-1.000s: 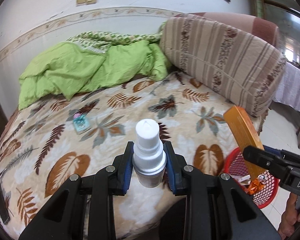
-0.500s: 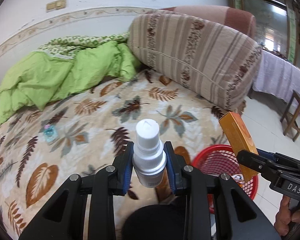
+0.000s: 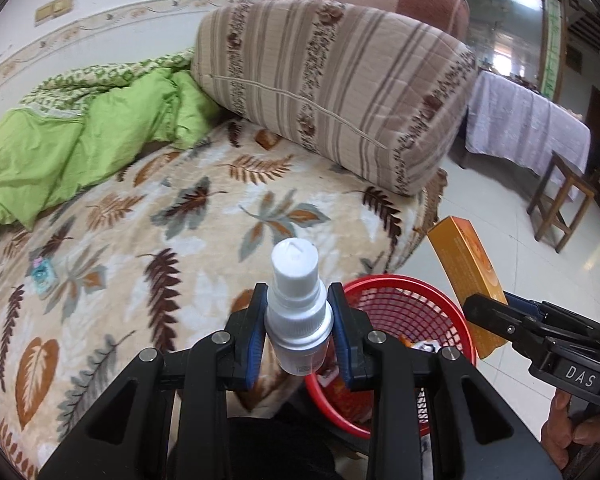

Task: Collect trash
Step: 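Carry the spray bottle and orange box over the wastebasket and open both tools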

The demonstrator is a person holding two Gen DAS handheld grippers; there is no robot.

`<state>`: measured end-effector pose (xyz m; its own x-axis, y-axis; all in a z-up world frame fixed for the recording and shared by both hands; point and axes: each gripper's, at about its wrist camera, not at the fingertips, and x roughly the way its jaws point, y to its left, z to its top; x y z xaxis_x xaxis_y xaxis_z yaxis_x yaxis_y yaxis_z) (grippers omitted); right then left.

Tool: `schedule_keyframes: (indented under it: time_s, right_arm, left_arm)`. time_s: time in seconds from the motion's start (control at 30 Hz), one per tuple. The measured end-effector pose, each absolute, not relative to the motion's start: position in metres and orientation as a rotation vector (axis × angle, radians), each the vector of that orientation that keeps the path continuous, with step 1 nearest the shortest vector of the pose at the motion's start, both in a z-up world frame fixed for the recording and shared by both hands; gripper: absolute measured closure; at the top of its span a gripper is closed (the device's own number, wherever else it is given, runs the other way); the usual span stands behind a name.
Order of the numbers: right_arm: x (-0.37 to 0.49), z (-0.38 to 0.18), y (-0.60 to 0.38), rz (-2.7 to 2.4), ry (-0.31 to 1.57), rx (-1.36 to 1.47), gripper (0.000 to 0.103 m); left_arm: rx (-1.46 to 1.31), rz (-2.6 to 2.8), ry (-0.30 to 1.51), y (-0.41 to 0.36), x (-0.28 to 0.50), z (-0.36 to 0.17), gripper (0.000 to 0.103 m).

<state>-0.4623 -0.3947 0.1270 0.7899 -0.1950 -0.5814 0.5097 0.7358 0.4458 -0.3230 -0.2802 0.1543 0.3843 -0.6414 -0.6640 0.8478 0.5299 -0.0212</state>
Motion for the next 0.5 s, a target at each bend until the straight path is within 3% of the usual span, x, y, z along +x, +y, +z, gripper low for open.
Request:
schedule_keyframes:
  time_s: [0.5]
  right_arm:
    - [-0.478,0.113,-0.412,-0.455,0.545,0.681,0.053]
  left_arm:
    - [0.373,-1.062,0.79,-0.311,-0.332,0.128,0.075]
